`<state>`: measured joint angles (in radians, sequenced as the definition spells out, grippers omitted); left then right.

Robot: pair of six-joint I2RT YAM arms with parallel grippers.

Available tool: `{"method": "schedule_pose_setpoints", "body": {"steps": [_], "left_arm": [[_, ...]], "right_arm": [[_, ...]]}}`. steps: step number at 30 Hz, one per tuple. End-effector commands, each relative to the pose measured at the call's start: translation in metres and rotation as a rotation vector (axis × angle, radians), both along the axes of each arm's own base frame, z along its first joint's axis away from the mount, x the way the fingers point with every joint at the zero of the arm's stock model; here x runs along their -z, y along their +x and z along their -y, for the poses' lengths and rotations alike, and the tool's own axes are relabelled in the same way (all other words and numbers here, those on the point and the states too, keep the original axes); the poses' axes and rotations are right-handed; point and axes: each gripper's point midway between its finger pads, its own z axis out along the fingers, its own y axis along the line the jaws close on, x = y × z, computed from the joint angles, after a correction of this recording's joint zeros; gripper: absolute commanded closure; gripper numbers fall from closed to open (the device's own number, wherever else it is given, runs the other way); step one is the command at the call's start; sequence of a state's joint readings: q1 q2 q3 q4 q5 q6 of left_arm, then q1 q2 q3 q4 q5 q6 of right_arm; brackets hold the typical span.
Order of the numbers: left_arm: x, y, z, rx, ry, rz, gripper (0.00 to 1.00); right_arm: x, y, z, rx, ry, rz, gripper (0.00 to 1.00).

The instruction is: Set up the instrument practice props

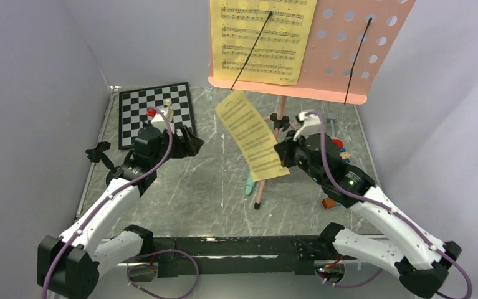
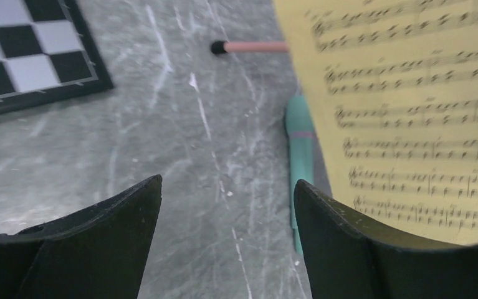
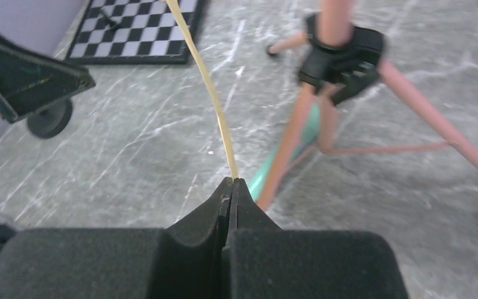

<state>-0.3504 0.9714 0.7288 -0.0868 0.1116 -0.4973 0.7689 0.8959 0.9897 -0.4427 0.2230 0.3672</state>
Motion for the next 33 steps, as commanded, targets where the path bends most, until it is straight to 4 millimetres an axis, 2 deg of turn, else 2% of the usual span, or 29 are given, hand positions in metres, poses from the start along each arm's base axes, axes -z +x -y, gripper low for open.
{"method": "schedule_pose_setpoints", "body": {"steps": [1,8,13,18,23,28,33], "left_arm": [[-0.031,0.001,0.043,0.169,-0.153,0.106,0.17],[-0.033,0.006,0.087,0.298,-0.296,0.201,0.14],[-0.033,0.016,0.109,0.360,-0.366,0.234,0.13],[-0.020,0.017,0.129,0.412,-0.395,0.214,0.13],[-0.011,0.007,0.141,0.448,-0.432,0.200,0.12],[-0.007,-0.005,0.160,0.500,-0.481,0.199,0.11],[-0.001,-0.006,0.173,0.525,-0.518,0.182,0.12]], "right_arm": [[0.022,-0.006,0.058,0.235,-0.082,-0.065,1.00],[0.038,-0.013,0.093,0.409,-0.071,-0.114,1.00],[0.041,-0.017,0.118,0.531,-0.045,-0.120,1.00],[0.045,-0.020,0.136,0.604,-0.050,-0.127,1.00],[0.047,-0.020,0.140,0.620,-0.030,-0.126,1.00],[0.050,-0.019,0.136,0.604,-0.017,-0.134,1.00],[0.050,-0.017,0.134,0.598,-0.006,-0.135,1.00]]}}
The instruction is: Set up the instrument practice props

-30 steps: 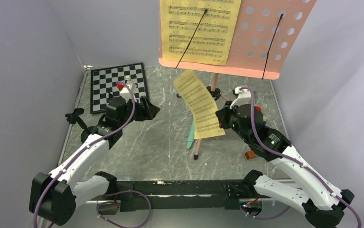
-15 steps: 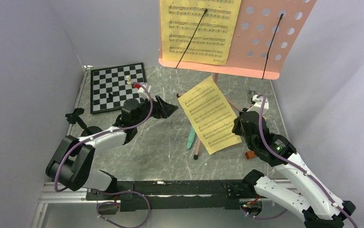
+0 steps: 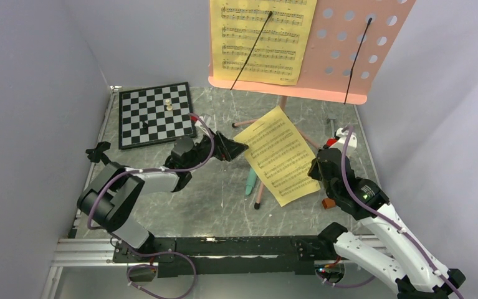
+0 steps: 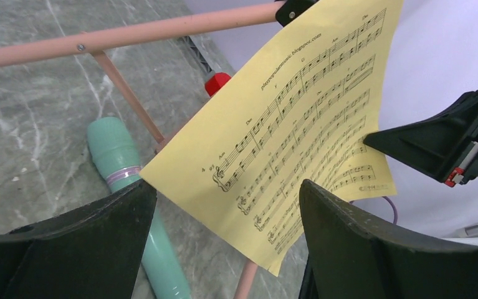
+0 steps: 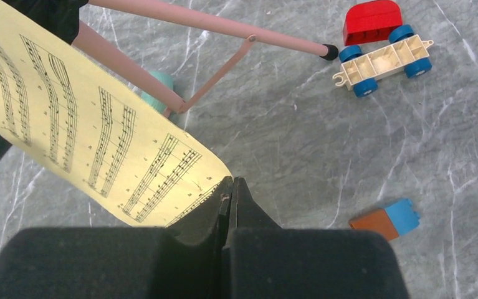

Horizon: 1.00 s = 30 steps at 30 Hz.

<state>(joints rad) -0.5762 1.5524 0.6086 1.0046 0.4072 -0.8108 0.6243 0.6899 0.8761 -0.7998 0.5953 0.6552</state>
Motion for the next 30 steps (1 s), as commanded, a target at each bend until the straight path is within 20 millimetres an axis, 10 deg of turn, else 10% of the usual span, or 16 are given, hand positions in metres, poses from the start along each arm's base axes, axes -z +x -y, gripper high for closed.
{"method": "schedule_pose_setpoints", "body": {"steps": [1,9,25,30], "left_arm": [[-0.018,-0.005,0.012,0.047,-0.090,0.051,0.12],[-0.013,-0.006,0.016,0.069,-0.136,0.031,0.18],[-0.041,-0.013,0.015,0.086,-0.183,0.081,1.00],[-0.050,-0.020,0.008,0.079,-0.042,0.103,1.00]], "right_arm": [[-0.007,0.003,-0.002,0.003,0.032,0.031,1.00],[-0.005,0.007,-0.012,-0.021,0.077,0.035,1.00],[0.002,0.007,-0.016,-0.031,0.103,0.044,1.00],[-0.008,0.011,-0.029,-0.135,0.101,0.108,0.80]]}}
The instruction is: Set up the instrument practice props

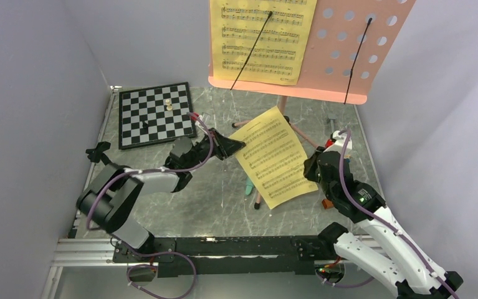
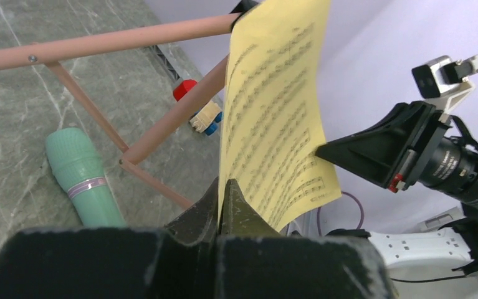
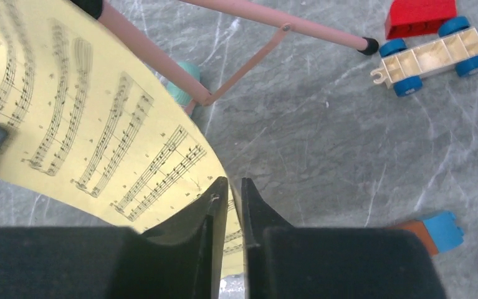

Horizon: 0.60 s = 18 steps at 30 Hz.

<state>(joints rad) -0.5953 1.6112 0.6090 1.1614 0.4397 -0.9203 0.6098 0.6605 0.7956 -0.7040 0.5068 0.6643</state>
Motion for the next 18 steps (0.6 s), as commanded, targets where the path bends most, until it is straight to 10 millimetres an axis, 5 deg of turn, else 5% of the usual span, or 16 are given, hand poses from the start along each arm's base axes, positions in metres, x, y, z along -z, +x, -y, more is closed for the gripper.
{"method": "schedule_pose_setpoints", "body": {"steps": [1,3,6,13,18], "left_arm": [[-0.041,-0.012,-0.007,0.004,0.108,0.130,1.00],[-0.051,-0.018,-0.015,-0.006,0.223,0.181,1.00],[-0.069,-0.032,-0.032,0.005,0.401,0.312,1.00],[-0.122,-0.081,-0.073,0.077,0.620,0.625,1.00],[-0.124,-0.118,-0.097,0.210,0.788,0.682,1.00]], "right_arm": [[-0.029,0.009,-0.018,-0.114,0.037,0.136,0.69],[-0.044,0.008,-0.030,-0.210,0.041,0.208,0.49],[-0.067,0.004,-0.048,-0.351,0.039,0.318,0.33],[-0.113,-0.009,-0.078,-0.590,0.021,0.535,0.19],[-0.134,-0.016,-0.091,-0.681,0.021,0.626,0.15]]}}
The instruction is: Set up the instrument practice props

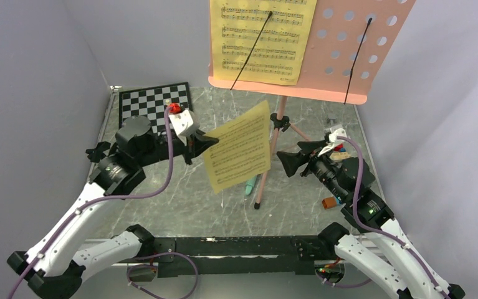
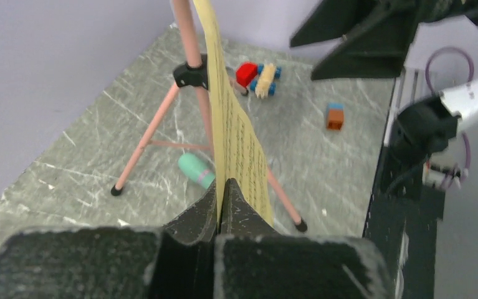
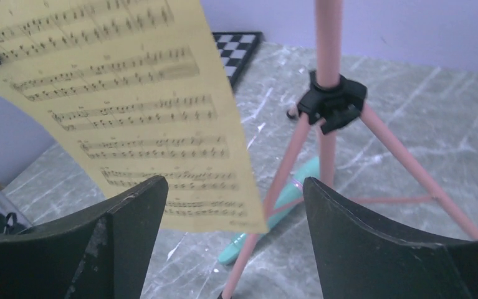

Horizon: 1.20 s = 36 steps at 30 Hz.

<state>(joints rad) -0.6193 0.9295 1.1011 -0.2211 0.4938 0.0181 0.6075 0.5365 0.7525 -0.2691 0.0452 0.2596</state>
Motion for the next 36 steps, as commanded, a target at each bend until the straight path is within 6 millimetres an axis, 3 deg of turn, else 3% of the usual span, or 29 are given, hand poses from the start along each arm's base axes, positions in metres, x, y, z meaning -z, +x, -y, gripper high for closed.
{"method": "schedule_pose_setpoints", "body": {"steps": [1,6,11,20,30,36], "left_arm": [[0.036,-0.038,-0.023,0.111,0.309,-0.013,1.00],[0.025,-0.067,-0.024,0.201,0.371,0.001,1.00],[-0.010,-0.080,-0.021,0.228,0.259,0.102,1.00],[-0.051,-0.078,-0.015,0.226,0.167,0.198,1.00],[-0.080,-0.087,-0.011,0.272,0.105,0.273,1.00],[-0.090,-0.081,-0.010,0.243,0.087,0.304,1.00]], "right_arm": [[-0.042,-0.010,-0.021,-0.148,0.009,0.184,0.15],[-0.055,-0.023,-0.046,-0.328,-0.025,0.227,0.14],[-0.064,-0.045,-0.066,-0.507,-0.035,0.250,0.13],[-0.076,-0.062,-0.073,-0.598,0.016,0.317,0.13],[-0.084,-0.058,-0.087,-0.656,0.029,0.342,0.19],[-0.090,-0.056,-0.090,-0.667,0.034,0.332,0.34]]}}
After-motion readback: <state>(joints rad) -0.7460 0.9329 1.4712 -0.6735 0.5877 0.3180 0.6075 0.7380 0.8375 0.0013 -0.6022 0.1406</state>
